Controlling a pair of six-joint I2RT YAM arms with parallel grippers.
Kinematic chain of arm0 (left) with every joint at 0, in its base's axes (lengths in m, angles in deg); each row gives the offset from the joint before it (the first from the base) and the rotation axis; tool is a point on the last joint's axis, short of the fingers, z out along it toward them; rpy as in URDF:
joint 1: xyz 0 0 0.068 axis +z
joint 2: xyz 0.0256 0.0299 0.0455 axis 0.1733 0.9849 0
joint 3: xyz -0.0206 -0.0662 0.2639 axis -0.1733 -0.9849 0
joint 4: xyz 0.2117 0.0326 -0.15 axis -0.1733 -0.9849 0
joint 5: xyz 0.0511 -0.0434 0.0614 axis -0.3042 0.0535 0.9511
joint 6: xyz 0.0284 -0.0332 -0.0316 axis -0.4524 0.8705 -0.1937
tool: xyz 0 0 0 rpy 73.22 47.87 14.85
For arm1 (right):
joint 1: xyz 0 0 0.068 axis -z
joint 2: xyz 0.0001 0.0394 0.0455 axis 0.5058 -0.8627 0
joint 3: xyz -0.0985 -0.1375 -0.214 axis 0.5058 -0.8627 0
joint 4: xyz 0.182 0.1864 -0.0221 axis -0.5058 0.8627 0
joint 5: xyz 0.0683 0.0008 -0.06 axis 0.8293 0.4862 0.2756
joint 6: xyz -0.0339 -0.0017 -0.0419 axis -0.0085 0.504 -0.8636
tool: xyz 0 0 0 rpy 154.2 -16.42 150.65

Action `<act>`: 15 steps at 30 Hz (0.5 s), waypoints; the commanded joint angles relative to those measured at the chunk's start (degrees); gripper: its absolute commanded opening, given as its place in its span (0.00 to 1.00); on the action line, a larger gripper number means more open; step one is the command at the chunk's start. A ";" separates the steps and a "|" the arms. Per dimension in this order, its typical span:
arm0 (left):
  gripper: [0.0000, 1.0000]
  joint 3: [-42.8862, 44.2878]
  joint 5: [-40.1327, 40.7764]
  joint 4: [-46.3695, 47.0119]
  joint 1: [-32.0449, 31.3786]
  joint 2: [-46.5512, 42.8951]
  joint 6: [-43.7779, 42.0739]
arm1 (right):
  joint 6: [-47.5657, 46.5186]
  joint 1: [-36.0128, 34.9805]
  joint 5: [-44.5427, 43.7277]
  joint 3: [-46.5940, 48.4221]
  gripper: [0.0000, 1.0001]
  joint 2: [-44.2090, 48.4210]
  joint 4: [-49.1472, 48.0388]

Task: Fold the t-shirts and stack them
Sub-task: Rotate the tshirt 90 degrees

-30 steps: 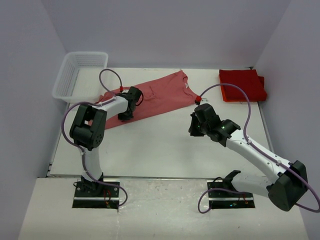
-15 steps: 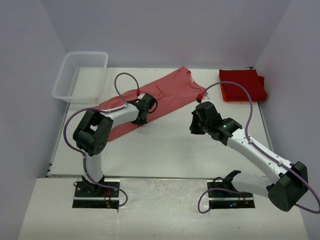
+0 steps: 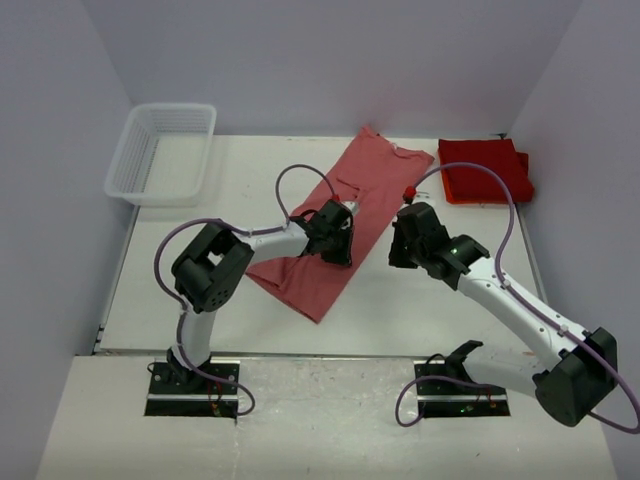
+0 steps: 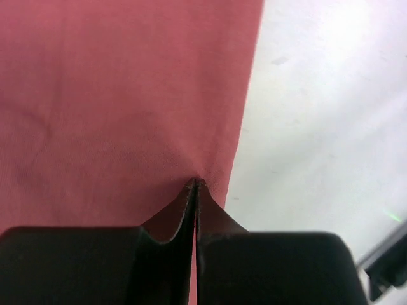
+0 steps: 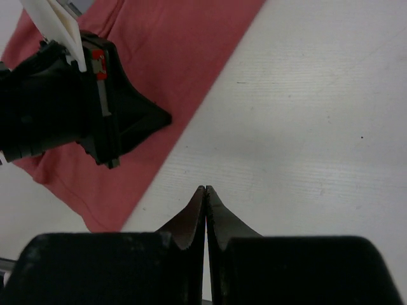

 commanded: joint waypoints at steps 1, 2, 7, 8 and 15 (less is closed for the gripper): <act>0.00 0.60 -13.83 2.61 -2.46 3.59 2.47 | 1.68 1.15 -2.77 2.43 0.00 0.00 1.36; 0.00 0.86 -14.89 3.40 -2.81 3.67 2.39 | 2.03 1.50 -3.38 2.43 0.00 0.08 1.54; 0.00 -0.01 -20.87 8.06 -5.36 1.66 2.74 | 1.33 4.92 -2.86 1.81 0.00 -0.18 1.81; 0.00 -0.80 -21.14 8.59 -5.45 -0.09 2.39 | 1.16 5.45 -2.78 1.72 0.00 -0.27 1.81; 0.00 1.91 -17.89 5.27 -2.12 -8.89 -7.00 | 0.98 7.04 -1.55 2.25 0.00 -0.27 1.90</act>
